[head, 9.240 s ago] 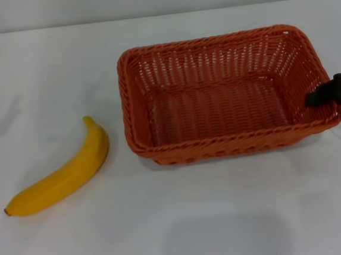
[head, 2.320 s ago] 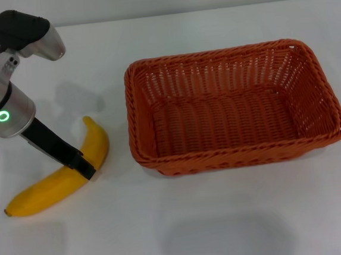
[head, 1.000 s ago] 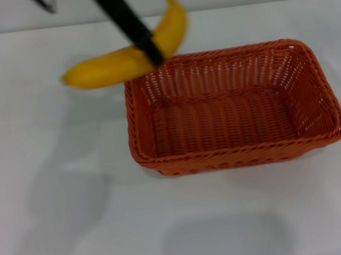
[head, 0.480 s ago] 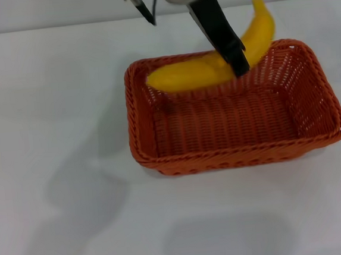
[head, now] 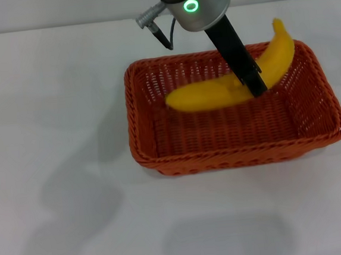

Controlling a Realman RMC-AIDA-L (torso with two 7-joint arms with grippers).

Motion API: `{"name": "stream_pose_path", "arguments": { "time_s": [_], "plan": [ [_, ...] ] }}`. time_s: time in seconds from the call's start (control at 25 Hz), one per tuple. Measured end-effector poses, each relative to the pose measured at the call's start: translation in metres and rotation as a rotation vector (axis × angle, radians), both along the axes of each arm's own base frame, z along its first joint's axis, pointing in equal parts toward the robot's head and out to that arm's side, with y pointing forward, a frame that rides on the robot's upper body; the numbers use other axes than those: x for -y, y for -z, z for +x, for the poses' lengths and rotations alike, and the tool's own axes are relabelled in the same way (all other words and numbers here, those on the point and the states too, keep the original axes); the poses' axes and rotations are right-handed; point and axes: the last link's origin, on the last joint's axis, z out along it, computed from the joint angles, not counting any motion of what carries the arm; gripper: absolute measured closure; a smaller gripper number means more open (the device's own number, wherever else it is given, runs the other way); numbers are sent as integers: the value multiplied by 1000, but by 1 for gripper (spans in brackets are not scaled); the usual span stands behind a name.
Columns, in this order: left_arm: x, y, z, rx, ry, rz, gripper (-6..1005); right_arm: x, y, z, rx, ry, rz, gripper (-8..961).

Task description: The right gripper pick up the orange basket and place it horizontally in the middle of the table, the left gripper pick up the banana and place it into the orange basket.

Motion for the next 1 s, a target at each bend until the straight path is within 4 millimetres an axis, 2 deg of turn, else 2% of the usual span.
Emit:
{"name": "stream_pose_path", "arguments": {
  "time_s": [0.36,0.48,0.56,0.72,0.88,1.0],
  "plan": [
    [-1,-4,-10,35,-9,-6,410,8,3,6,5,20,-4,104],
    [-3,-13,-15,67,6,26,339,12,1,9,20,21,7,103],
    [-5,-26,-19,116,19,68,291,13,1,9,27,20,9,103],
    [-9,-55,-29,226,43,167,291,20,0,8,74,-14,13,103],
    [-9,-89,-55,346,49,299,292,22,5,4,105,-44,13,105],
    [-2,-123,-86,472,73,430,292,23,12,-1,116,-80,24,109]
  ]
}}
